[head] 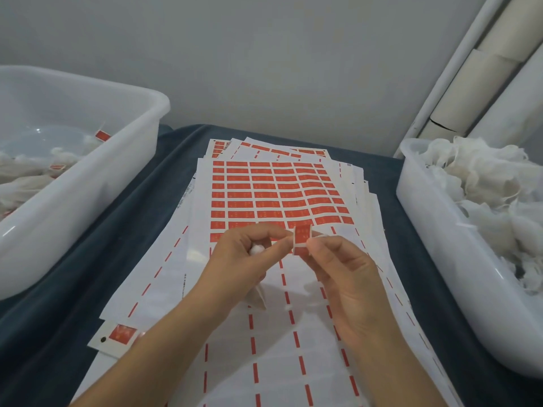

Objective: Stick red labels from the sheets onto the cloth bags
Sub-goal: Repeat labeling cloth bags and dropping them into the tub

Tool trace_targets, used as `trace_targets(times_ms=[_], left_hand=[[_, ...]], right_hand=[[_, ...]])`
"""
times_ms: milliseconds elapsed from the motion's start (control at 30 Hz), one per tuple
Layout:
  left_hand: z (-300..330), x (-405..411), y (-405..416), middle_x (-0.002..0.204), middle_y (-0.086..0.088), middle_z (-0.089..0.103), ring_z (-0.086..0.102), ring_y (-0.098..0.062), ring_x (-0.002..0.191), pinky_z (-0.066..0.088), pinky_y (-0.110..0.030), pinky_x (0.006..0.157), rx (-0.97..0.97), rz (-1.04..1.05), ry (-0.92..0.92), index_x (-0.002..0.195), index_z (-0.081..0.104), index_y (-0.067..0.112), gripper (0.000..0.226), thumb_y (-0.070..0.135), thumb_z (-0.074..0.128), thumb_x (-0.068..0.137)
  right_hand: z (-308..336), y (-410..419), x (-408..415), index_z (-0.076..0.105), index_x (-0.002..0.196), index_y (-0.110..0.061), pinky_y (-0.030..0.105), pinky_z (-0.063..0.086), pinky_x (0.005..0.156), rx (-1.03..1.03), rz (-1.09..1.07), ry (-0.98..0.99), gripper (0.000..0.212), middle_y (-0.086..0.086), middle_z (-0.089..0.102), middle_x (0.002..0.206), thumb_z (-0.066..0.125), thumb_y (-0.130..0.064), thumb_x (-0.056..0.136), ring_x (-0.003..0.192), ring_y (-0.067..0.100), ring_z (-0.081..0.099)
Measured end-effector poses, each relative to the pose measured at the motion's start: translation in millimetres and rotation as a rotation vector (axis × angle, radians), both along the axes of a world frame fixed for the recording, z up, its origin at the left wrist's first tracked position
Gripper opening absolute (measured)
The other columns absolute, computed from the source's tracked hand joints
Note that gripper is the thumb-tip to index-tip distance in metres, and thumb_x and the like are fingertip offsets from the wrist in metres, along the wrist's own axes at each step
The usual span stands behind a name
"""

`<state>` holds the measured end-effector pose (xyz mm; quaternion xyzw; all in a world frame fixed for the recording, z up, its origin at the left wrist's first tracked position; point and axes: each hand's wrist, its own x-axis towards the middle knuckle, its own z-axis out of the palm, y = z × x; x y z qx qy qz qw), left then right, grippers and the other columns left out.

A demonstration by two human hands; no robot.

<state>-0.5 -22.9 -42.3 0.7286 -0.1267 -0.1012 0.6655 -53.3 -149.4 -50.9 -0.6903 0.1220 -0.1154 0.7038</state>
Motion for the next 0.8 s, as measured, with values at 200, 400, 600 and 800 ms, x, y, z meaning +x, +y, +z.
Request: trace_targets(times_ms=[200, 400, 600, 800], left_hand=[[-1.9, 0.7, 0.3, 0.055, 0.022, 0.061, 0.053, 0.006, 0.047, 0.036, -0.005, 0.041, -0.019, -0.012, 0.033, 0.062, 0.069, 0.037, 0.016, 0.03, 0.067, 0.076], [0.3, -0.6, 0.1, 0.051, 0.025, 0.058, 0.052, 0.007, 0.046, 0.034, -0.004, 0.039, 0.004, -0.041, 0.017, 0.069, 0.067, 0.034, 0.011, 0.029, 0.065, 0.078], [-0.1, -0.6, -0.2, 0.051, 0.026, 0.057, 0.053, 0.01, 0.049, 0.034, -0.004, 0.04, 0.027, -0.066, 0.019, 0.07, 0.067, 0.031, 0.009, 0.028, 0.065, 0.079], [1.7, -2.2, 1.1, 0.051, 0.018, 0.058, 0.052, 0.003, 0.047, 0.036, -0.005, 0.043, 0.016, -0.099, 0.027, 0.064, 0.069, 0.032, 0.012, 0.038, 0.064, 0.074]], right_hand=[[-1.9, -0.7, 0.7, 0.072, 0.075, -0.029, 0.039, 0.046, 0.099, -0.016, -0.033, -0.017, 0.017, -0.011, 0.073, 0.088, 0.065, -0.041, 0.064, 0.093, 0.012, 0.068], [-1.6, -2.1, 0.7, 0.072, 0.075, -0.031, 0.039, 0.046, 0.098, -0.028, -0.054, -0.017, 0.019, -0.013, 0.073, 0.086, 0.064, -0.043, 0.063, 0.091, 0.009, 0.067], [-1.9, -1.8, 0.8, 0.071, 0.071, -0.036, 0.035, 0.045, 0.095, -0.01, -0.074, -0.009, 0.018, -0.015, 0.072, 0.084, 0.063, -0.047, 0.06, 0.091, 0.007, 0.066], [-3.8, -4.1, 1.6, 0.067, 0.073, -0.024, 0.019, 0.047, 0.079, -0.036, -0.095, -0.017, 0.023, -0.017, 0.072, 0.08, 0.062, -0.044, 0.063, 0.086, 0.001, 0.066]])
